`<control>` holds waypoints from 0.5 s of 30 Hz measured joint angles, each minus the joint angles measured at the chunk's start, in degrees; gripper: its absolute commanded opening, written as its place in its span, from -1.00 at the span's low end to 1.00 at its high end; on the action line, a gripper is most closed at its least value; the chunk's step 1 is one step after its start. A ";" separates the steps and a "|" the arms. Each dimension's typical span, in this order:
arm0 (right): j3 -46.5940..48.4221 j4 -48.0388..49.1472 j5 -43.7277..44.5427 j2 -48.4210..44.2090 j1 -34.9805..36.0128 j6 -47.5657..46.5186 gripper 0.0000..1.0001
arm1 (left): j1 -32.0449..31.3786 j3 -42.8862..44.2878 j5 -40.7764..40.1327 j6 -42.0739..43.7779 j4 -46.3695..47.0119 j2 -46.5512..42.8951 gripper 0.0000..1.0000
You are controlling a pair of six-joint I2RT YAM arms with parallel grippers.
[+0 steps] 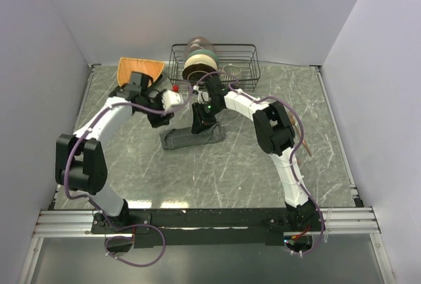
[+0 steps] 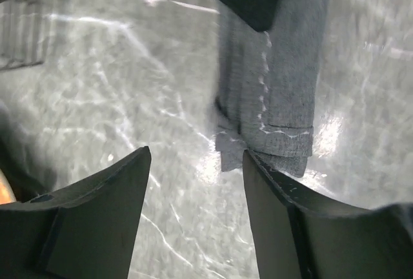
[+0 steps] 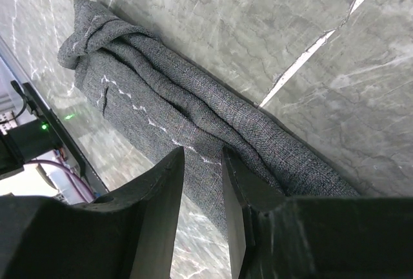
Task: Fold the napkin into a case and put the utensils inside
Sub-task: Pick up the smaller rectangle-folded napkin from the center of the board.
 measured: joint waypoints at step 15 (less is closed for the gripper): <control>1.05 -0.57 2.32 0.00 0.55 -1.46 -0.23 | 16.11 40.13 27.28 -25.97 -13.16 23.32 0.30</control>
